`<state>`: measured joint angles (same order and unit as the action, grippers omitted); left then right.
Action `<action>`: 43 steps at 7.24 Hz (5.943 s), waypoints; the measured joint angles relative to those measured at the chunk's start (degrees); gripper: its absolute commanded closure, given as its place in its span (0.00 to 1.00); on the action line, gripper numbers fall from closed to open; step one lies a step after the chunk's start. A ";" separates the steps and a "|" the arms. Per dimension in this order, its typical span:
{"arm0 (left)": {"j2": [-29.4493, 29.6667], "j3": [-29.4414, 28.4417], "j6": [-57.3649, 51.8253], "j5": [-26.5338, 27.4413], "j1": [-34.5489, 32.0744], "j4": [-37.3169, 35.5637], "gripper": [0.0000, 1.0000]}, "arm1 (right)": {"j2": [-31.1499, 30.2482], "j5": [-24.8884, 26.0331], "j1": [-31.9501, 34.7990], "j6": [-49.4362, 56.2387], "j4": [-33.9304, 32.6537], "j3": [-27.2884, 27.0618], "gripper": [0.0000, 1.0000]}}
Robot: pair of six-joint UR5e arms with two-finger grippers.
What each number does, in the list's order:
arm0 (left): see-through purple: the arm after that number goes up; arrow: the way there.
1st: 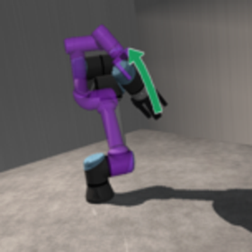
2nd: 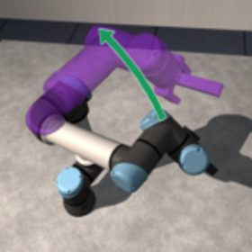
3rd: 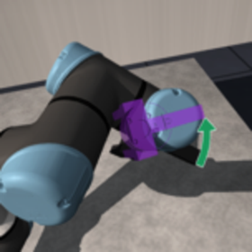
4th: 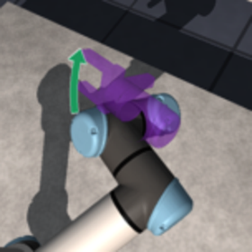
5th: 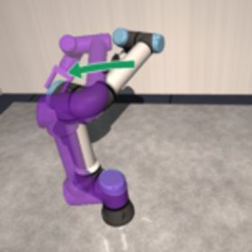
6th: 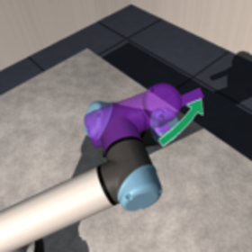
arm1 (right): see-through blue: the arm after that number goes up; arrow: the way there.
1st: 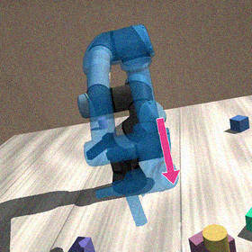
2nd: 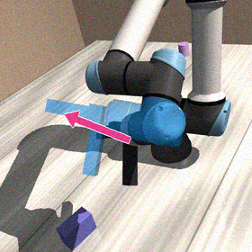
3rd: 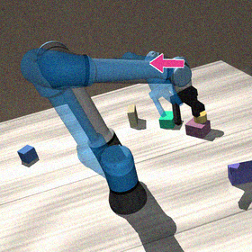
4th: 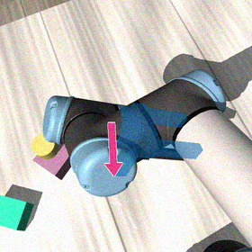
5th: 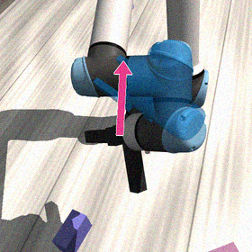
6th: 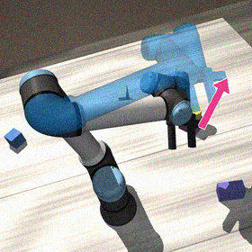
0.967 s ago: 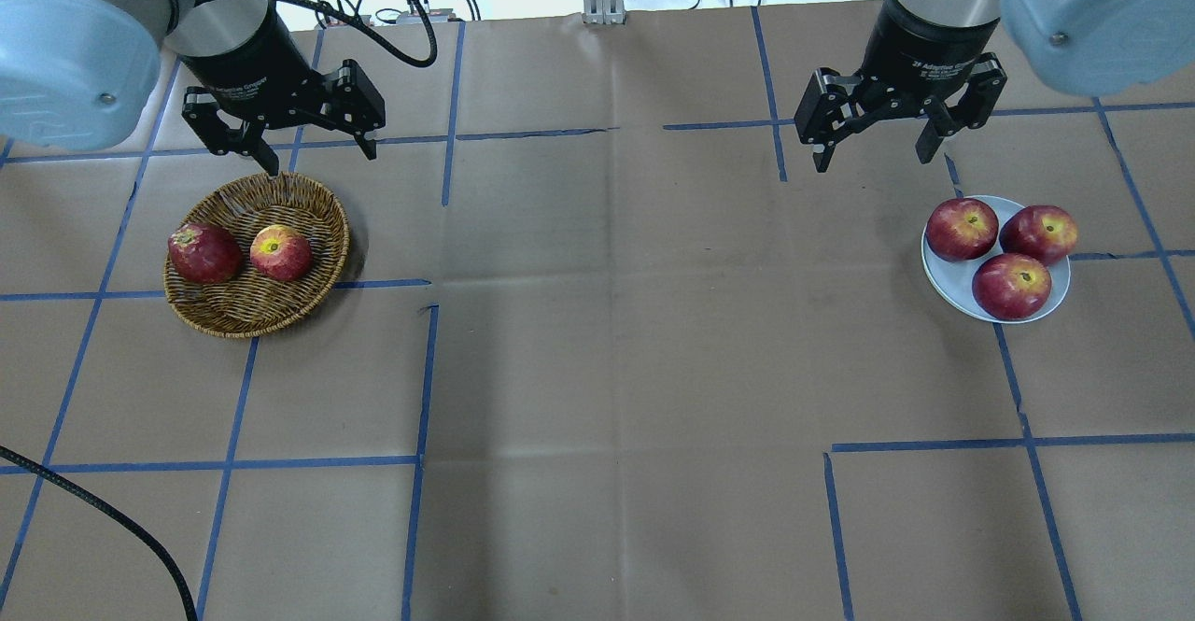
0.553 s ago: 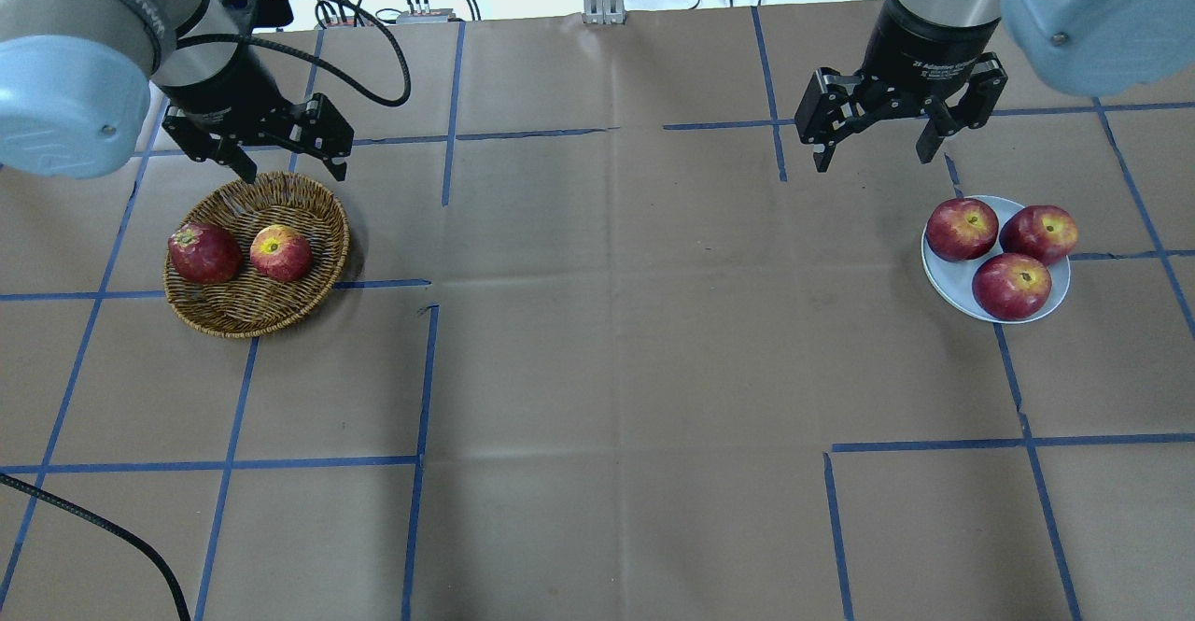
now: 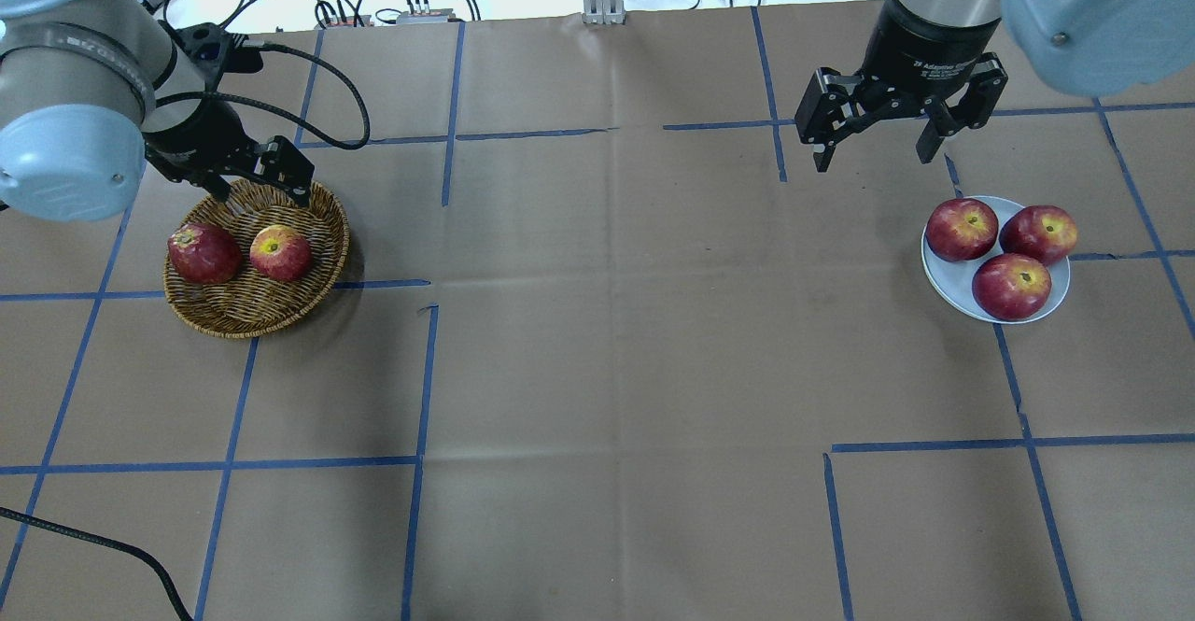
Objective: Transfer apple from basket to plate
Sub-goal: 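Lower the left gripper into the basket and grasp the yellow-red apple, then lift the yellow-red apple with the left gripper and carry it toward the table center, then set the apple down on the table and open the left gripper, then move the right gripper toward the apple while the left gripper withdraws above the basket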
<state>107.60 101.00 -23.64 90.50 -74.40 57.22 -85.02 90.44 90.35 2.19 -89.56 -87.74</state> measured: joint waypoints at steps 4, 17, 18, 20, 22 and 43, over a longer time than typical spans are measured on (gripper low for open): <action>6.51 1.93 -4.20 -0.27 2.90 -7.33 0.01 | 0.01 0.02 0.00 0.01 0.00 -0.02 0.00; 1.42 0.09 28.26 0.28 -16.31 -1.60 0.48 | 0.03 0.06 0.00 0.10 -0.01 0.03 0.00; 3.43 -1.17 35.54 0.23 -21.67 -1.97 0.48 | 0.03 0.06 0.00 0.10 0.00 0.03 0.00; 10.01 -6.97 44.70 1.58 -30.90 -2.74 0.48 | 0.03 0.07 0.00 0.10 0.00 0.03 0.00; 15.34 -12.16 48.54 2.51 -35.67 -2.55 0.48 | 0.03 0.08 0.00 0.09 0.00 0.03 0.00; -12.26 -14.50 22.15 5.64 -19.27 25.53 0.01 | 6.97 0.81 6.68 -10.11 0.12 9.63 0.00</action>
<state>95.33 86.51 -1.48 96.14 -93.66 82.76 -78.05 91.25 97.03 -7.92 -89.44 -78.11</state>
